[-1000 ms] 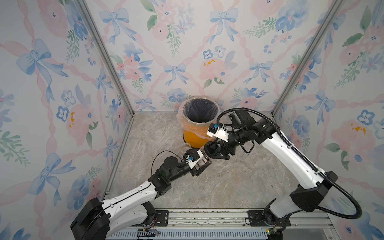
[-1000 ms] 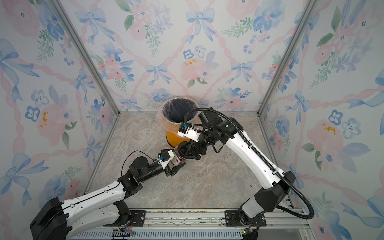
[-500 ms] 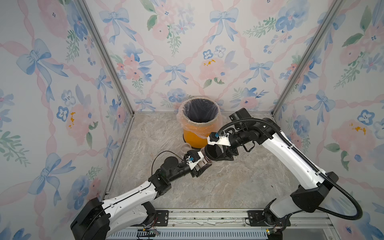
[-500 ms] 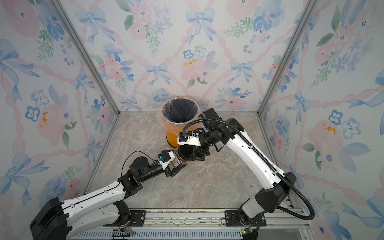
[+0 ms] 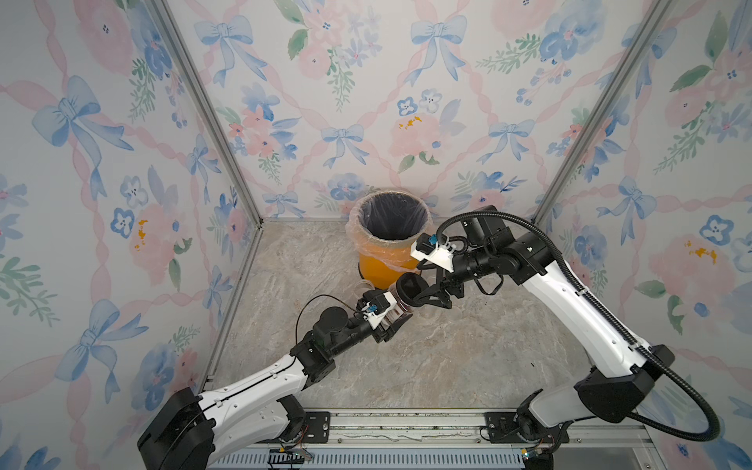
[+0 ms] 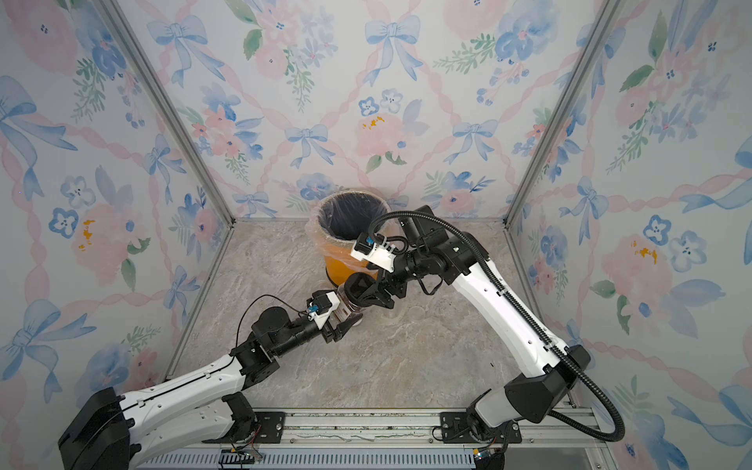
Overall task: Empty the moldy dried flower tea in the jars
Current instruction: Unscrew the lid from the jar.
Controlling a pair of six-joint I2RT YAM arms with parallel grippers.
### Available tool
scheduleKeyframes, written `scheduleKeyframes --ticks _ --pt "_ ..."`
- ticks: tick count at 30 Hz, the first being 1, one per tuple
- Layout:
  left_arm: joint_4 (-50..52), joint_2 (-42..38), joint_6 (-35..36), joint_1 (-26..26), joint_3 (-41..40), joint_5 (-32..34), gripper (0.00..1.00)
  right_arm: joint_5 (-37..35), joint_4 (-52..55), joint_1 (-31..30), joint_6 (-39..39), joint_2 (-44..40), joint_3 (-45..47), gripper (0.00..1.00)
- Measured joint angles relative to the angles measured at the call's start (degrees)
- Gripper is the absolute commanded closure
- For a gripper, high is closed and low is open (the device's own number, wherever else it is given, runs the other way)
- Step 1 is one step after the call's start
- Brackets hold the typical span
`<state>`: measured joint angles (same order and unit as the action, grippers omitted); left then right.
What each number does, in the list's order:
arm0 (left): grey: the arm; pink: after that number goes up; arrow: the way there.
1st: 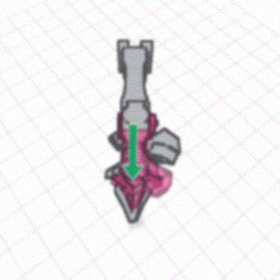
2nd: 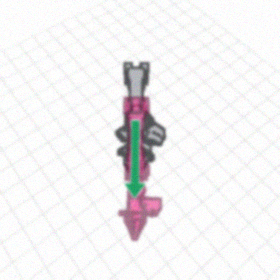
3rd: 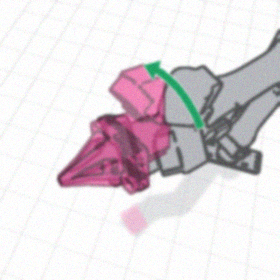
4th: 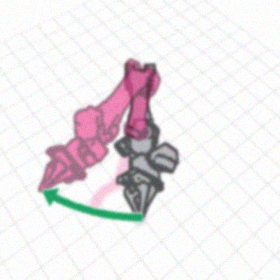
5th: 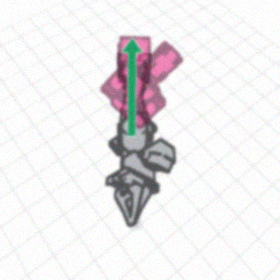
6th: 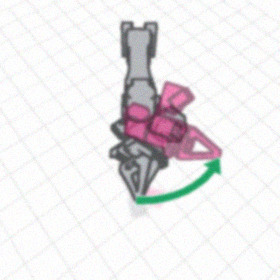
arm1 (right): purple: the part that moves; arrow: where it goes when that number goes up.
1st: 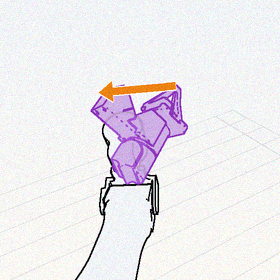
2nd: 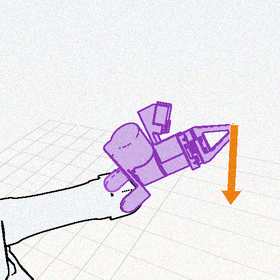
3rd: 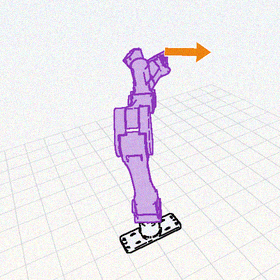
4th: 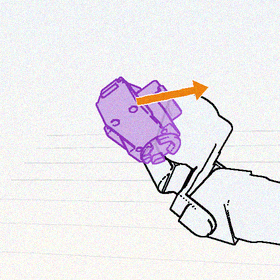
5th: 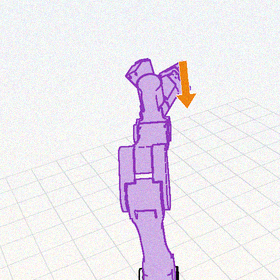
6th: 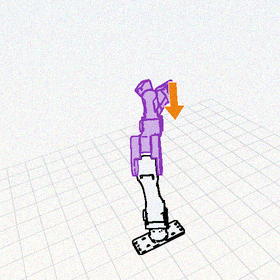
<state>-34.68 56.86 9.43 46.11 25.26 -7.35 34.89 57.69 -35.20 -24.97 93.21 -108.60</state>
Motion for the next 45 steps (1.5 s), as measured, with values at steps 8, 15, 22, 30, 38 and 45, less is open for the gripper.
scheduleKeyframes --ticks 8,15,22,30,38,45 --pt "0.0 0.0 0.5 0.0 0.0 2.5 0.57 -6.6 1.7 0.2 30.6 -0.6 -3.1 0.03" --pt "0.0 0.0 0.6 0.0 0.0 2.5 0.57 -11.0 4.8 -0.9 43.5 4.2 -4.2 0.03" --pt "0.0 0.0 0.6 0.1 0.0 2.5 0.58 -12.0 6.7 -3.4 46.9 7.5 -8.8 0.03" --pt "0.0 0.0 0.7 0.0 0.0 2.4 0.58 -13.4 10.8 -6.3 46.4 10.8 -14.1 0.03" --pt "0.1 0.0 0.7 0.1 0.0 2.5 0.57 -16.3 15.8 -8.0 44.2 14.6 -17.3 0.03" --pt "0.1 0.0 0.9 0.3 0.0 2.4 0.57 -16.8 17.1 -8.4 42.5 14.8 -17.8 0.11"
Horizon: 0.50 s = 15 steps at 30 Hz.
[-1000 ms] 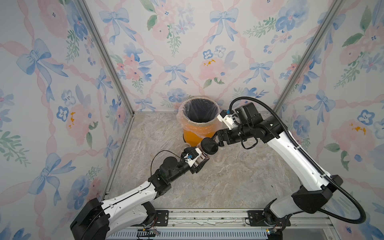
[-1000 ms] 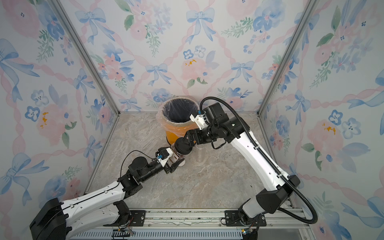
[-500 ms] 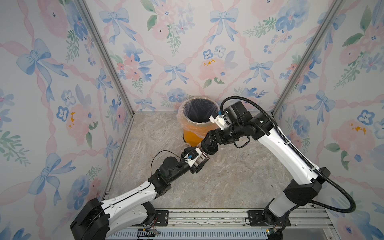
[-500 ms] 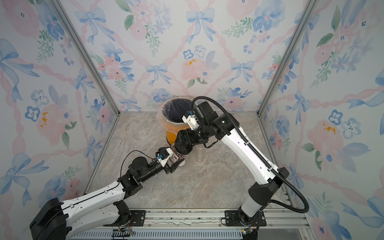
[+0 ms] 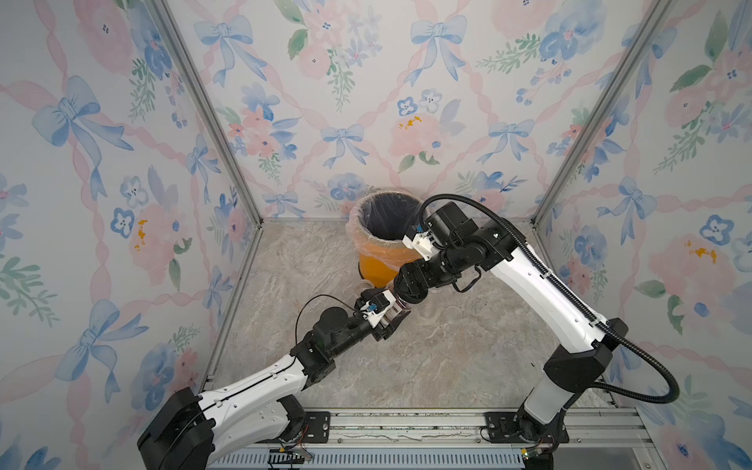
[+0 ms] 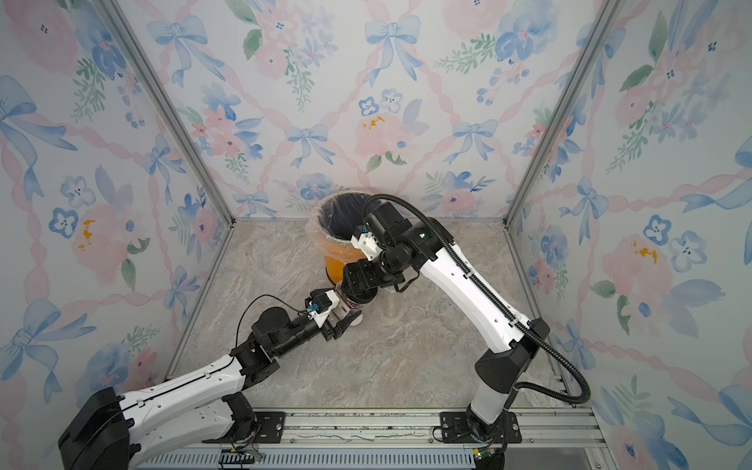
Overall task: Empty the moldy dried flower tea in the jars
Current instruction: Unscrew the lid from the jar.
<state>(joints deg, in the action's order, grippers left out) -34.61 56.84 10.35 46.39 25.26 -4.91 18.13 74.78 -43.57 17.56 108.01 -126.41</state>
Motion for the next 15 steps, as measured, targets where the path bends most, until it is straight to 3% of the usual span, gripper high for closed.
scheduleKeyframes --ticks 4,9,15 --pt "0.0 0.0 0.4 0.1 0.0 0.0 0.57 0.2 0.2 -0.3 -1.6 0.0 0.0 0.22" --pt "0.0 0.0 0.6 0.1 0.0 -0.4 0.57 0.5 0.3 -0.2 -5.2 0.0 0.0 0.26" --pt "0.0 0.0 0.6 0.1 0.0 -1.9 0.57 2.9 1.3 0.6 -14.8 0.0 0.1 0.32"
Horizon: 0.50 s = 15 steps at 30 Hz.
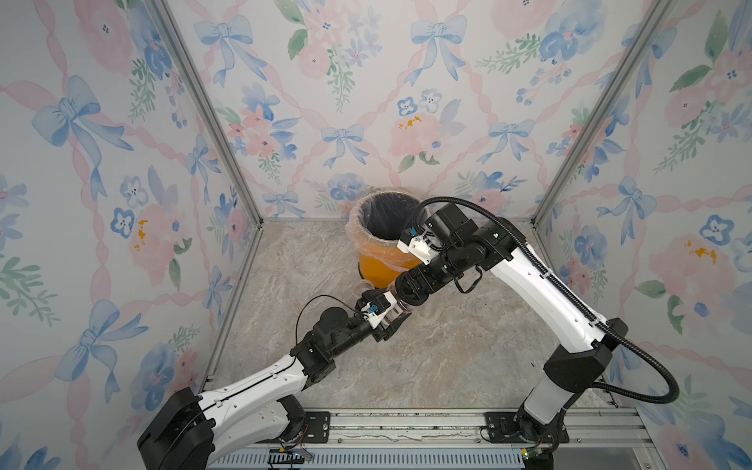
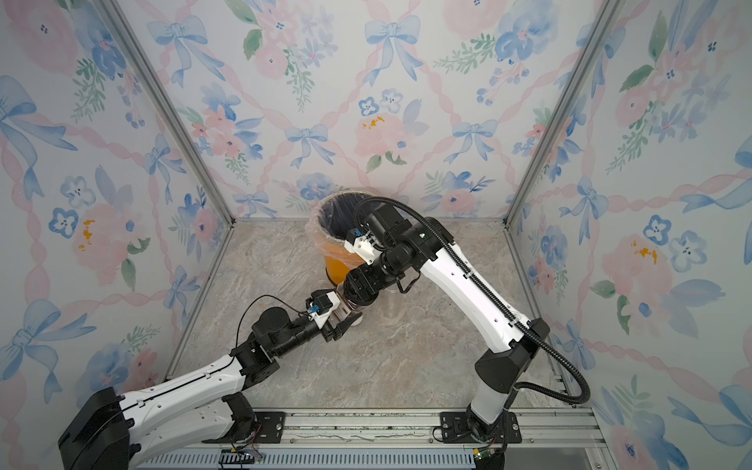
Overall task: Empty the moldy dried flower tea in the jars
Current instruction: Unscrew the lid from the jar.
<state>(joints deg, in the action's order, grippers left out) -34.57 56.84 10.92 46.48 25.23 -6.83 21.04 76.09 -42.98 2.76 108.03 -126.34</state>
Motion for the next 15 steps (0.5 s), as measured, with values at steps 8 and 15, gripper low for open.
scheduleKeyframes --ticks 8,15 --pt "1.4 0.0 -0.5 0.0 -0.9 -4.2 0.57 4.5 -4.0 1.4 -20.0 -4.5 9.6 0.4" --pt "0.9 0.0 -1.1 -0.1 -0.9 -6.3 0.56 7.5 -4.8 2.3 -38.9 -6.1 11.5 0.35"
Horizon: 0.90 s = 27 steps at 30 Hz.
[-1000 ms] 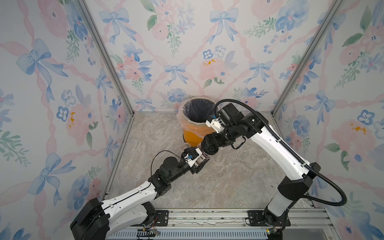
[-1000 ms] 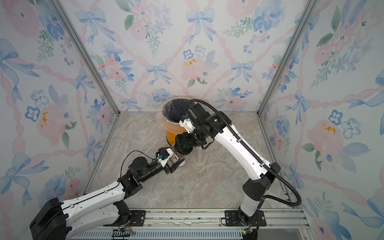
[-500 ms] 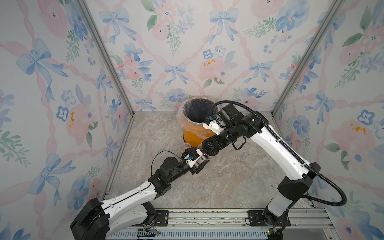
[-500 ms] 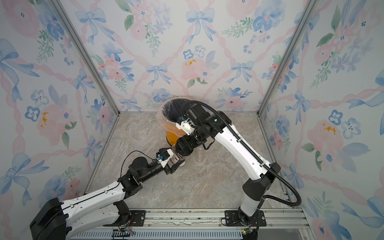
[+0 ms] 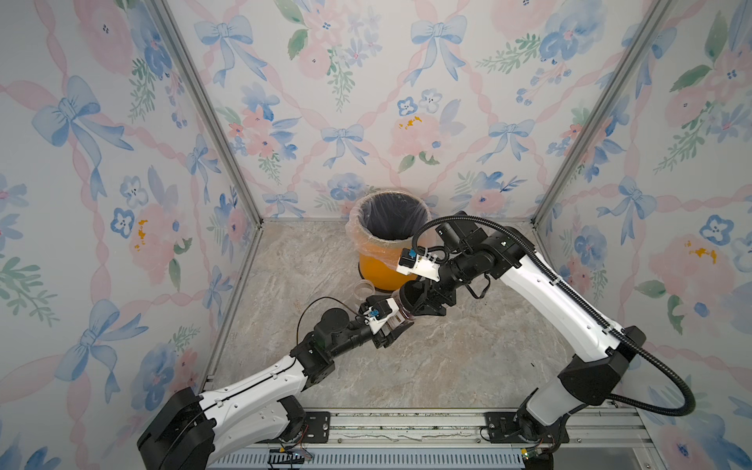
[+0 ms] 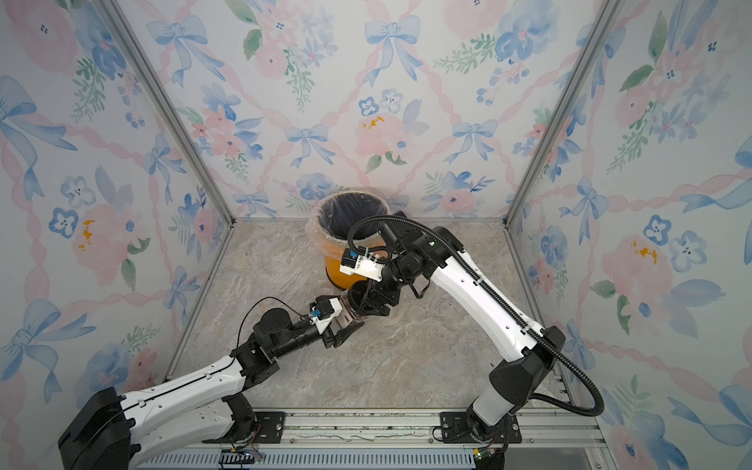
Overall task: Empty the moldy dried flower tea in the jars
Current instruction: Unscrew the lid from the jar.
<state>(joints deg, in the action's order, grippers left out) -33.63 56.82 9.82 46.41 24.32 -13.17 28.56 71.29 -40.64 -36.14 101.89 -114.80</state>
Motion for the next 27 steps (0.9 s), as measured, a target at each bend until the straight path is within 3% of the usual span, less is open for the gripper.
scheduleKeyframes --ticks 5,9,27 --pt "0.0 0.0 0.0 0.0 0.0 -1.0 0.56 1.2 0.9 0.2 -13.2 -0.1 0.0 0.37" --pt "-0.4 0.0 0.0 0.0 0.0 -1.8 0.55 2.4 0.9 0.6 -19.0 -0.7 0.6 0.39" --pt "-2.7 0.7 0.1 0.0 0.6 -3.9 0.55 10.6 -3.7 4.4 -26.3 -5.1 6.3 0.39"
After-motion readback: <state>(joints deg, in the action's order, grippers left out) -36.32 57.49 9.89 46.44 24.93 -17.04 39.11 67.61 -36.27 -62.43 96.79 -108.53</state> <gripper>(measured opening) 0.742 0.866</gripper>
